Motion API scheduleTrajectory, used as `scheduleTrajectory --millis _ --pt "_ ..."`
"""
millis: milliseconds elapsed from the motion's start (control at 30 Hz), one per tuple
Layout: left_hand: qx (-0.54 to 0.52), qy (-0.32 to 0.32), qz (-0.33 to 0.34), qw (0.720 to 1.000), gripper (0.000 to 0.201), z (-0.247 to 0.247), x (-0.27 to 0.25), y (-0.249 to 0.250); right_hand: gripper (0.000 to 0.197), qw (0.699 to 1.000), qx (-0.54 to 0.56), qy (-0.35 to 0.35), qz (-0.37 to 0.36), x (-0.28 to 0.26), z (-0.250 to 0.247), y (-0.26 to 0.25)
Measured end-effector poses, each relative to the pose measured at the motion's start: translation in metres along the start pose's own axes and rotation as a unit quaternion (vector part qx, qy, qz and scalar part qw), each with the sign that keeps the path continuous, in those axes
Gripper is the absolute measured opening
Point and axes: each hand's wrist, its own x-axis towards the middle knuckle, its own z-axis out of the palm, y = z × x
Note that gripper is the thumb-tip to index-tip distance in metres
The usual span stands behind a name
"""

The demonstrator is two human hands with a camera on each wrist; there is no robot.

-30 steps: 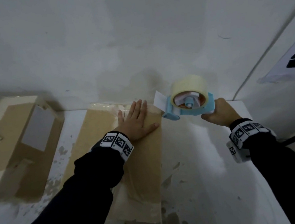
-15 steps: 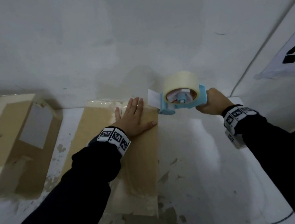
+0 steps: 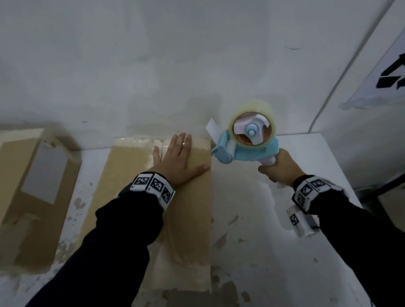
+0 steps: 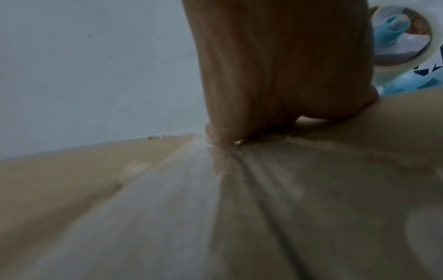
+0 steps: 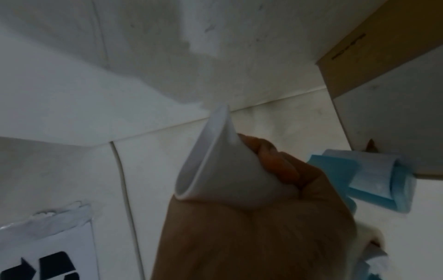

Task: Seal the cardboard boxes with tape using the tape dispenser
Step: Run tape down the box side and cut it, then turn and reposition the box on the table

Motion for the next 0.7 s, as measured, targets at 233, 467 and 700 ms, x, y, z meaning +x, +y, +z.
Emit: scheduleTrajectory --millis 233,467,700 --pt "-0.001 -0.001 0.0 1.0 0.092 -0.001 0.0 -0.001 0.019 0.997 -0.039 -0.067 0.011 0.006 -0.014 -0.003" --pt "-0.001 -0.012 0.003 1.0 0.093 0.002 0.002 -0.003 0.025 0.991 -0.055 -0.061 0.105 -0.057 -0.008 0.075" --pt "0.018 0.013 0.012 1.0 0.084 -0.003 -0.006 0.005 0.019 0.994 0.055 0.011 0.089 -0.051 0.009 0.047"
